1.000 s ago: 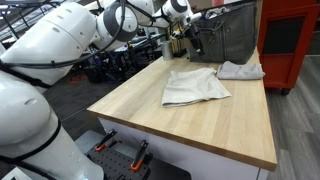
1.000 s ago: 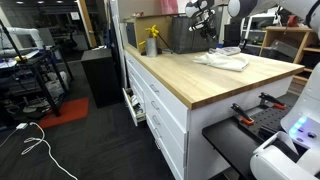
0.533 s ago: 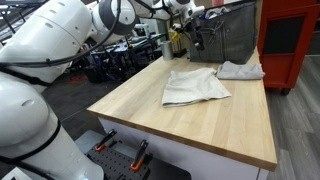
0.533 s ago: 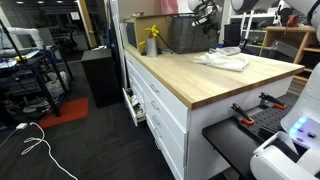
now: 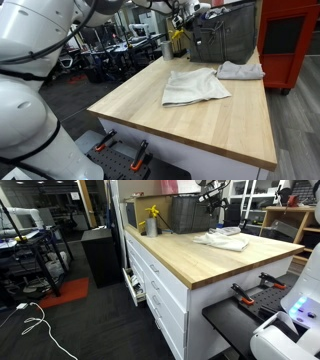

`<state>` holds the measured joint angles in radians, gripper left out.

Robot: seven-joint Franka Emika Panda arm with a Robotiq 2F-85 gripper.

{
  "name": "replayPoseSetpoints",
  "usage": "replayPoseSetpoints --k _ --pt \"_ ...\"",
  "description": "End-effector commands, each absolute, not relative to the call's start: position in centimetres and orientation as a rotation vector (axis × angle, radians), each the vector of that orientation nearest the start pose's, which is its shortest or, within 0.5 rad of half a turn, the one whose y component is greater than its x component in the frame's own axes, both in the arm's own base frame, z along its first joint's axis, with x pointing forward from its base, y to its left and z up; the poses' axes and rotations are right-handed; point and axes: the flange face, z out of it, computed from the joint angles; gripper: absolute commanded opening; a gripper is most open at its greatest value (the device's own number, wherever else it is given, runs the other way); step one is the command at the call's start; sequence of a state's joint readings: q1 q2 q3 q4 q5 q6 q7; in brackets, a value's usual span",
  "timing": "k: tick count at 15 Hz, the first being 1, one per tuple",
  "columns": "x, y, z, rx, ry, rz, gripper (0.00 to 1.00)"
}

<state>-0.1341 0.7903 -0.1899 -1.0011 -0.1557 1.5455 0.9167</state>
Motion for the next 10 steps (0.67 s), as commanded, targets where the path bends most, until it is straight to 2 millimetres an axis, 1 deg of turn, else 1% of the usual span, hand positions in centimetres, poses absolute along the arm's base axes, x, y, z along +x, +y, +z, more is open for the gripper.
replayPoseSetpoints --k 1,4,6,10 --pt "67.5 -21.5 36.8 -3.037 1.637 0.3 1.0" --pt "65.8 -22.5 35.0 -3.161 1.448 0.287 1.0" --pt "64.6 -23.2 34.2 -3.226 1.317 0.259 1.0" --pt "61.7 -23.1 33.9 -3.269 1.046 0.187 1.0"
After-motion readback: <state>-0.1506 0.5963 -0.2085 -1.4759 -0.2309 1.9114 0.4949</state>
